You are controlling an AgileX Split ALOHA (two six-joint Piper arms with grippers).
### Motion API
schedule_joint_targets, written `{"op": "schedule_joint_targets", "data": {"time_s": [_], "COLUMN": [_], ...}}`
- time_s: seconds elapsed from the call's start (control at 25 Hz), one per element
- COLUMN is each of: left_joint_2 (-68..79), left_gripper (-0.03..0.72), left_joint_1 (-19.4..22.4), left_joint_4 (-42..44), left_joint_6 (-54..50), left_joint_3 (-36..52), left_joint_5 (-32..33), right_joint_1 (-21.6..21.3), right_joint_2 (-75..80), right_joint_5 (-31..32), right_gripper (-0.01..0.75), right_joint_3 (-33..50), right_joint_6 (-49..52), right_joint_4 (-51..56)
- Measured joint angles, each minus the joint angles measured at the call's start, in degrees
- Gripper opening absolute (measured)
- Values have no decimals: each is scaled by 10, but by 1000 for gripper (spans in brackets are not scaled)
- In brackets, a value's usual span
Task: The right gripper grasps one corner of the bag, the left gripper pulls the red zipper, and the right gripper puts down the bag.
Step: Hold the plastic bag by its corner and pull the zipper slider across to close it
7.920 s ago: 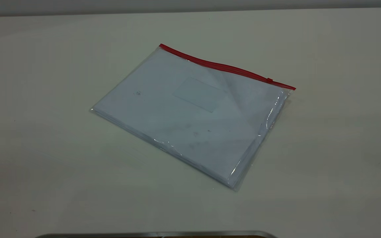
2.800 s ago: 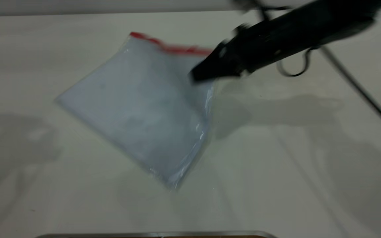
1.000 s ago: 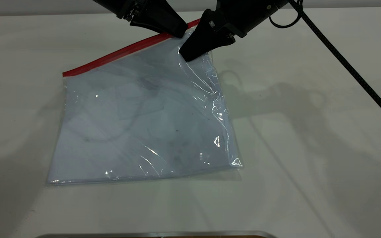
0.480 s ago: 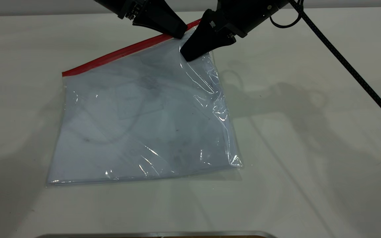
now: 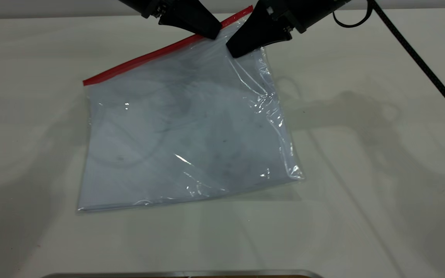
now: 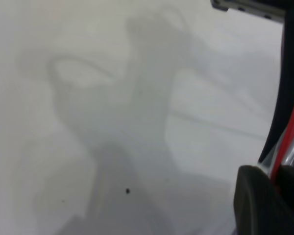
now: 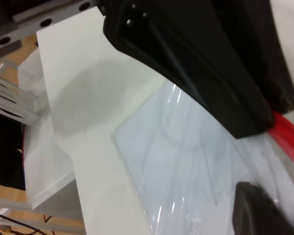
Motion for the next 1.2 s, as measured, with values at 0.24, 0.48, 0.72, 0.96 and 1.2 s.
{"op": "schedule_joint_targets", "data": {"time_s": [0.24, 0.48, 0.72, 0.96, 1.2], "left_joint_2": [0, 0, 0, 0, 0], "left_gripper": [100, 100, 100, 100, 100], "left_joint_1": [17, 73, 117, 147, 149], "left_joint_4": [17, 56, 127, 239, 292], "left_joint_6": [-4, -27, -74, -156, -186], "left_joint_3": [-1, -1, -1, -1, -1], "left_joint_5": [-1, 0, 8, 8, 8], "right_joint_1": [-16, -48, -71, -76, -77], "right_joint_2": [0, 0, 0, 0, 0], "right_joint_5": [13, 40, 56, 57, 57], "right_gripper": [34, 34, 34, 34, 34], "right_joint_3": [0, 0, 0, 0, 0], "right_joint_6": [-5, -22, -35, -37, -37], "right_joint_4": [19, 61, 92, 100, 103]}}
